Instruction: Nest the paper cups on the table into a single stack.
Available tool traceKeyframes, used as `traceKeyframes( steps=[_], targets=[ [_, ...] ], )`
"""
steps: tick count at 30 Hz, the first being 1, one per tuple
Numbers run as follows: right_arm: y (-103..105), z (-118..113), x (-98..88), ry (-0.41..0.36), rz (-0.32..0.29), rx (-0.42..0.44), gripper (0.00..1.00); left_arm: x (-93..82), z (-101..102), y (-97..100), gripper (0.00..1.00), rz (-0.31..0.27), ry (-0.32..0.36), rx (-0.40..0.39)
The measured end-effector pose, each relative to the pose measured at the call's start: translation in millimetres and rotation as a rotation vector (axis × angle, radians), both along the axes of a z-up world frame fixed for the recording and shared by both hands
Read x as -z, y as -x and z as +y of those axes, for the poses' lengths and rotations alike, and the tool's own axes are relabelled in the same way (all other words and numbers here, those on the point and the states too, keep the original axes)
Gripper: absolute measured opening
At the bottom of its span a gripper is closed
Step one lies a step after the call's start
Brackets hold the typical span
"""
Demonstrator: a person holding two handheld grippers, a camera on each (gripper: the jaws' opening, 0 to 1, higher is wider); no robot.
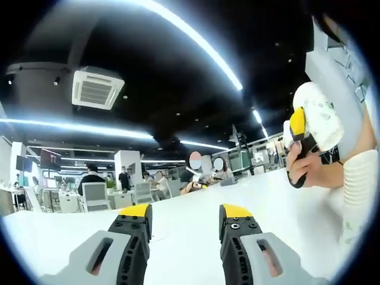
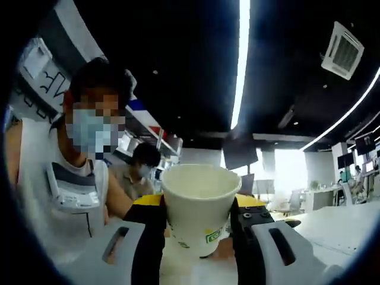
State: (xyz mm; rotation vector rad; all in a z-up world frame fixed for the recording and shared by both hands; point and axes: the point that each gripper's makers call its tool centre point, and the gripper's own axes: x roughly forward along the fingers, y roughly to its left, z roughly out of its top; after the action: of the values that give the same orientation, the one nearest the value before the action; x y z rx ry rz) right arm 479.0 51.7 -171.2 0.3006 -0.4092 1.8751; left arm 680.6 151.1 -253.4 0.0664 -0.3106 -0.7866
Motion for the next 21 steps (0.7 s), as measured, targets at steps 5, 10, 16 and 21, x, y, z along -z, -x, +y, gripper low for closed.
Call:
traceKeyframes(
  steps=[5,10,16,21],
  targets=[
    [23,21,12.8,0.046,-0.045,-0.035,0.46,-0.5,6,-6.1,0.48,0.006,0.009,-0.006],
    [33,34,30.3,0.112,-0.098,-0.038,0.46,-2.4,17,-16.8,0.48,0.006,0.008,-0.007],
    [30,36,43.1,0.156,-0.115,-0.045,0.47,-3.4,28,-29.4,0.47,0.007,0.009,-0.007],
    [27,36,49.0,0.178,-0.121,-0.049,0.47,-5.8,41,-46.2,0.47,0.009,0.010,-0.008]
  ],
)
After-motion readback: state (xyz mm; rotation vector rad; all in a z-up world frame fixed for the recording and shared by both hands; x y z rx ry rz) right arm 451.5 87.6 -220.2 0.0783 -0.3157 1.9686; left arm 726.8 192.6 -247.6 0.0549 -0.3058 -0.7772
